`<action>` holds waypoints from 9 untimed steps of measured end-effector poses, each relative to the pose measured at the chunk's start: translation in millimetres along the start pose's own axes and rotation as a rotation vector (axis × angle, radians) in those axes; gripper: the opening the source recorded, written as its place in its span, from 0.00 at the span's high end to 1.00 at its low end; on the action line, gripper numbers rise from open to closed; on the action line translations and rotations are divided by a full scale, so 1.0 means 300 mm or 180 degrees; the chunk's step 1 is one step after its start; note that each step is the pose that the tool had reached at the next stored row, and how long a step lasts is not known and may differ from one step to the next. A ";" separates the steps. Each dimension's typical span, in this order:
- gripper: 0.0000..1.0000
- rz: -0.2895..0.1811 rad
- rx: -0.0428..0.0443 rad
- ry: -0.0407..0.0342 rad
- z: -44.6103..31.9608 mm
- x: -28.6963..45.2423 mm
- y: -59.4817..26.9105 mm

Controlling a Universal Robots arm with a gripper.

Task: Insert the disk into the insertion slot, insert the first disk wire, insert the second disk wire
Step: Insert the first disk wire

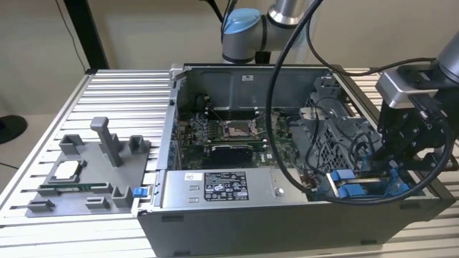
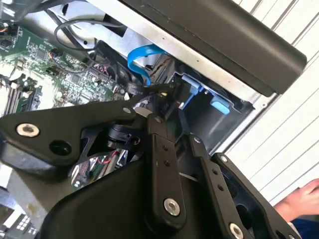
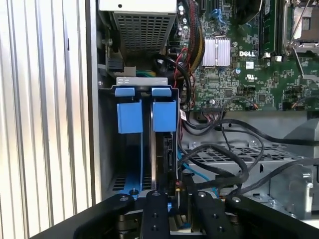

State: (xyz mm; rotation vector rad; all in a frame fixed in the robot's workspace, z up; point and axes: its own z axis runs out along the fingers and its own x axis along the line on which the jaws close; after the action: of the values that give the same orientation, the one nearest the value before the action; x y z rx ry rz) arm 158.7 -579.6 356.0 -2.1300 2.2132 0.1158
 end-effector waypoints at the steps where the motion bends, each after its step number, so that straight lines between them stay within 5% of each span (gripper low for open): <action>1: 0.00 0.0000 0.0000 0.0000 -0.015 -0.002 0.000; 4: 0.00 0.0000 -0.0001 0.0000 -0.042 -0.004 0.000; 9: 0.00 0.0000 -0.0002 -0.0001 -0.043 -0.004 0.000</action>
State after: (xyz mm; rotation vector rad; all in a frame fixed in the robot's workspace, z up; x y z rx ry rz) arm 158.7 -579.6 369.0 -2.1302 2.2133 0.1166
